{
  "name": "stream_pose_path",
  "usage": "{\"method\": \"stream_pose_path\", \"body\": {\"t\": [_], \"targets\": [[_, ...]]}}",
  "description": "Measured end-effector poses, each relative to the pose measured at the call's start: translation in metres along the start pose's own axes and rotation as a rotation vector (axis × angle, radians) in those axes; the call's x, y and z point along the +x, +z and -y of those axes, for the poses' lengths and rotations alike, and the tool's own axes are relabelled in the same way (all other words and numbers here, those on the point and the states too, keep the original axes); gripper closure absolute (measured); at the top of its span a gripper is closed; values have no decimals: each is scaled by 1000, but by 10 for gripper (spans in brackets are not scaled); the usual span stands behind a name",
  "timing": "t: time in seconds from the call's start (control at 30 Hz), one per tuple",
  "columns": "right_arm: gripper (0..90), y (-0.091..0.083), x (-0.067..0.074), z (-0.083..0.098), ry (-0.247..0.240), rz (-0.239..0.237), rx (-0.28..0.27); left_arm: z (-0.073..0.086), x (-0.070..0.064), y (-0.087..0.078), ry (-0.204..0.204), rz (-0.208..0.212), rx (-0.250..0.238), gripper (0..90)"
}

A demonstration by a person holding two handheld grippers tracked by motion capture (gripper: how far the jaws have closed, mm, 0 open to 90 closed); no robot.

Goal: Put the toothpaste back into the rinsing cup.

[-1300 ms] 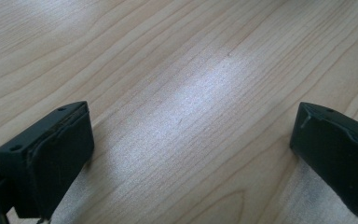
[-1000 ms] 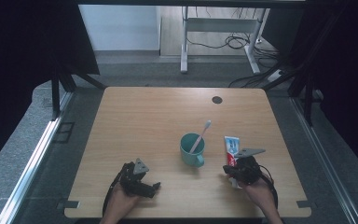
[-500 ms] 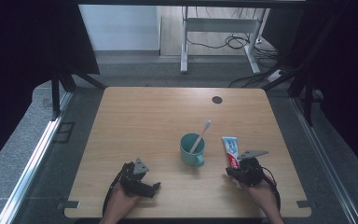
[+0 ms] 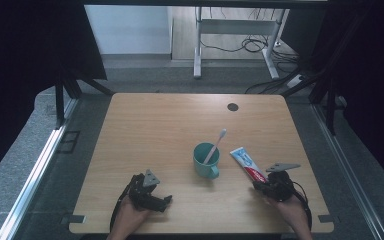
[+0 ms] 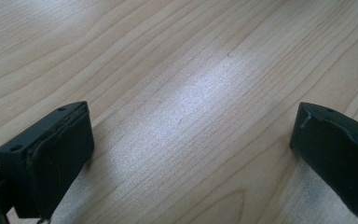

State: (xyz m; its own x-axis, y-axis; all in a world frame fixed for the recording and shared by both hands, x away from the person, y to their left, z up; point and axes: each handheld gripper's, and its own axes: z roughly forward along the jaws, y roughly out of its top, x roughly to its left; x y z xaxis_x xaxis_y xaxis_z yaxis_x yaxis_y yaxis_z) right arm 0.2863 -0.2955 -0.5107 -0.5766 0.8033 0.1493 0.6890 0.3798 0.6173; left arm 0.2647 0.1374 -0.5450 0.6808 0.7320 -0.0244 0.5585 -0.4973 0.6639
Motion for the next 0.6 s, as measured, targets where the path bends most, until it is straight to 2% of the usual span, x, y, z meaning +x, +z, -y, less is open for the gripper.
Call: {"method": "stream_pose_path", "body": {"t": [0.17,0.37,0.53,0.6], "targets": [[871,-8,-7,5,24,11,-5,0,0,0,0,0,0,0],[841,-9,-5,3,8,19,4,0,0,0,0,0,0,0],[721,-16,-4,-4,-2,25,-7,0,0,0,2,0,1,0],[646,-19,-4,-7,-5,24,-7,0,0,0,0,0,0,0]]}}
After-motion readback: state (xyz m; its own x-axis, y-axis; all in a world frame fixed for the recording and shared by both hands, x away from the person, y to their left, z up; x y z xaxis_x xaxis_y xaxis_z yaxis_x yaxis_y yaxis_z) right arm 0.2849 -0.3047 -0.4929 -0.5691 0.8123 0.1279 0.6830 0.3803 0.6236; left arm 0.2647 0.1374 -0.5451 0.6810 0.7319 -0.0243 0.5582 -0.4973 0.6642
